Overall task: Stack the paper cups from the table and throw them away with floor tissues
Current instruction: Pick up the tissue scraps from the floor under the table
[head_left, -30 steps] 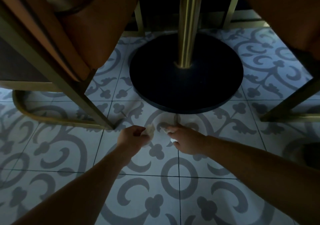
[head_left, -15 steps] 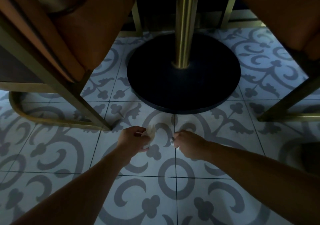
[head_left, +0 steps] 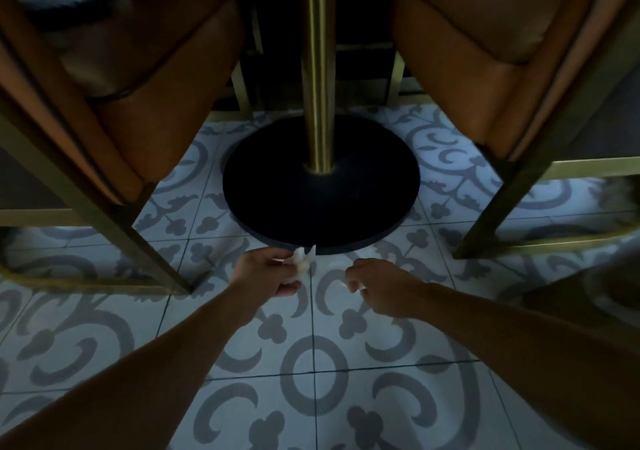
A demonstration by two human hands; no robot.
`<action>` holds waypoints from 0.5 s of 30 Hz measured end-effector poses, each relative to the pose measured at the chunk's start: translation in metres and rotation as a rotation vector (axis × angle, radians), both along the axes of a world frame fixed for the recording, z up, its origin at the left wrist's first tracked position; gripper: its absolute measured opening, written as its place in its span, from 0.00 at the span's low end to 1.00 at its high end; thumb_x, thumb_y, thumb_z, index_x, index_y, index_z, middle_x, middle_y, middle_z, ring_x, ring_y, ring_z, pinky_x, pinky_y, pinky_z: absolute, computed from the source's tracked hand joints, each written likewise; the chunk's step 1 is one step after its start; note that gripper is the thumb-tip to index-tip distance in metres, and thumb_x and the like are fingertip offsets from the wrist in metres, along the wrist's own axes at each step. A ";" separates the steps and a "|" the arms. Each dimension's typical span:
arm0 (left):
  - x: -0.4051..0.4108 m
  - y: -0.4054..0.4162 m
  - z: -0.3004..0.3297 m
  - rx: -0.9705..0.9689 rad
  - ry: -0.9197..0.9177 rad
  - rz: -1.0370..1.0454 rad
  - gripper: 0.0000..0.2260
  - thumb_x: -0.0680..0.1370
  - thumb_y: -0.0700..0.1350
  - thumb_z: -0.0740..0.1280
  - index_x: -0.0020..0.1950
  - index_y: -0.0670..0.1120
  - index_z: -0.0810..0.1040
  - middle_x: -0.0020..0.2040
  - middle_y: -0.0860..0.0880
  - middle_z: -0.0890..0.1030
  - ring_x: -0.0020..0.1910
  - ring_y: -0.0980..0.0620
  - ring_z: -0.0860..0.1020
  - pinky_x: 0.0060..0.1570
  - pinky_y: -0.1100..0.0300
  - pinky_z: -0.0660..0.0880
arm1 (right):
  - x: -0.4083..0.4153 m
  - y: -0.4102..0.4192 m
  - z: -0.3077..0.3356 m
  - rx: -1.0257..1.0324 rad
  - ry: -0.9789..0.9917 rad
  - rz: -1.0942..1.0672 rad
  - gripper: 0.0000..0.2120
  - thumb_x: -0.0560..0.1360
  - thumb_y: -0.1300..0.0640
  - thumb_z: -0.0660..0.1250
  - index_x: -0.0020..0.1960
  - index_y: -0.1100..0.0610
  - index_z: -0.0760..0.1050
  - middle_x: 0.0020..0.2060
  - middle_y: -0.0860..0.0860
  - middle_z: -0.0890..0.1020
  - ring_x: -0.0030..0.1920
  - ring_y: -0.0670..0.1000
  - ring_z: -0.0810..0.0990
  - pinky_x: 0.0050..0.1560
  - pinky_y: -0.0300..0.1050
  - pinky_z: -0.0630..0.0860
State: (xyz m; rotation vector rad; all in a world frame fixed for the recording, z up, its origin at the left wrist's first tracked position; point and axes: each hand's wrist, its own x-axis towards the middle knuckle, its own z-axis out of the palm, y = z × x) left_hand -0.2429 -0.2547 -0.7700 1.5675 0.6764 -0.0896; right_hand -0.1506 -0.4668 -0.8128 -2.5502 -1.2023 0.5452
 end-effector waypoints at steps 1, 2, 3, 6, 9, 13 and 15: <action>0.003 -0.005 0.004 -0.010 -0.022 -0.011 0.08 0.74 0.34 0.71 0.51 0.43 0.82 0.46 0.41 0.84 0.39 0.46 0.85 0.36 0.61 0.83 | 0.000 -0.006 0.007 0.010 -0.008 -0.032 0.14 0.72 0.69 0.62 0.52 0.53 0.74 0.51 0.49 0.76 0.51 0.49 0.74 0.48 0.41 0.73; 0.005 -0.010 0.008 -0.015 -0.041 -0.016 0.08 0.74 0.34 0.71 0.50 0.43 0.82 0.46 0.41 0.84 0.39 0.46 0.85 0.36 0.61 0.83 | 0.001 -0.011 0.014 0.020 -0.018 -0.063 0.14 0.73 0.68 0.62 0.52 0.52 0.74 0.51 0.48 0.77 0.51 0.49 0.74 0.48 0.40 0.72; 0.008 -0.015 0.011 -0.021 -0.057 -0.019 0.08 0.74 0.33 0.71 0.50 0.43 0.83 0.47 0.41 0.84 0.39 0.47 0.85 0.36 0.62 0.83 | 0.001 -0.016 0.021 0.030 -0.023 -0.091 0.13 0.73 0.67 0.62 0.52 0.51 0.74 0.51 0.48 0.77 0.51 0.48 0.74 0.48 0.40 0.73; 0.014 -0.029 0.021 -0.013 -0.096 -0.069 0.10 0.75 0.33 0.70 0.55 0.40 0.82 0.50 0.39 0.84 0.40 0.47 0.86 0.36 0.63 0.82 | 0.000 -0.029 0.039 0.047 -0.044 -0.149 0.12 0.74 0.65 0.62 0.51 0.50 0.73 0.52 0.47 0.77 0.52 0.48 0.74 0.53 0.44 0.75; 0.017 -0.040 0.030 -0.023 -0.127 -0.146 0.12 0.74 0.32 0.71 0.56 0.40 0.82 0.51 0.39 0.84 0.45 0.46 0.85 0.42 0.62 0.82 | -0.002 -0.038 0.054 0.045 -0.065 -0.194 0.11 0.74 0.64 0.62 0.51 0.50 0.73 0.52 0.48 0.77 0.50 0.48 0.76 0.52 0.45 0.77; 0.016 -0.050 0.039 0.094 -0.148 -0.219 0.17 0.69 0.34 0.76 0.55 0.45 0.83 0.48 0.46 0.86 0.45 0.54 0.85 0.45 0.63 0.81 | -0.004 -0.049 0.073 0.046 -0.098 -0.205 0.09 0.76 0.61 0.63 0.52 0.49 0.72 0.52 0.49 0.77 0.50 0.49 0.76 0.52 0.44 0.77; 0.017 -0.054 0.045 0.103 -0.184 -0.216 0.16 0.68 0.34 0.77 0.52 0.49 0.83 0.46 0.49 0.87 0.43 0.57 0.85 0.44 0.65 0.81 | -0.003 -0.053 0.086 0.064 -0.135 -0.183 0.08 0.76 0.61 0.62 0.52 0.49 0.72 0.52 0.49 0.77 0.50 0.49 0.76 0.52 0.43 0.76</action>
